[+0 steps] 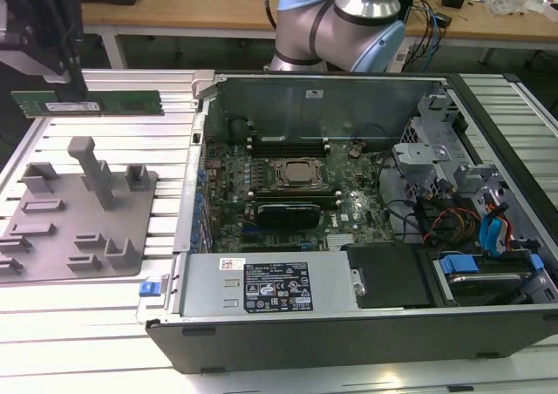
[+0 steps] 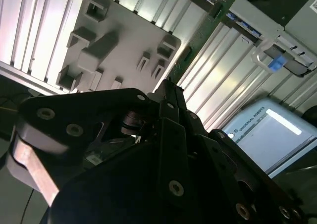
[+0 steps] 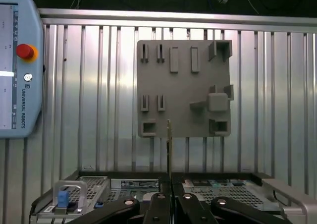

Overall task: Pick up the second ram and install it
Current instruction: 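Pick up the second ram and move it above second insertion slot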

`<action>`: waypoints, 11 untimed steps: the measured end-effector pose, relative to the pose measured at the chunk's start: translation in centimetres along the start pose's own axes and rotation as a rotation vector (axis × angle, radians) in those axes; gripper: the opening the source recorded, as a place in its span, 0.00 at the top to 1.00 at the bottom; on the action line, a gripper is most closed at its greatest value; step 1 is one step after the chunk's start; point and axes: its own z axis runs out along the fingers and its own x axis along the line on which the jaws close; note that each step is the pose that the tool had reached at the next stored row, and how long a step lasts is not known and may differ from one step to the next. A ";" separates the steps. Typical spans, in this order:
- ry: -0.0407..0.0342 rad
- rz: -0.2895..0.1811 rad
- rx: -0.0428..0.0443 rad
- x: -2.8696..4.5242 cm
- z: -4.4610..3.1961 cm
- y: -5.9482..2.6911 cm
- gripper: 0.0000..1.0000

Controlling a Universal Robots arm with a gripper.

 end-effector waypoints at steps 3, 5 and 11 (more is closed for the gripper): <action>0.0000 0.000 0.0000 0.04 -0.06 -2.23 0.91; 0.0000 0.000 0.0000 0.07 -0.09 -3.72 0.91; 0.0001 0.000 -0.0001 0.14 -0.16 -7.86 0.91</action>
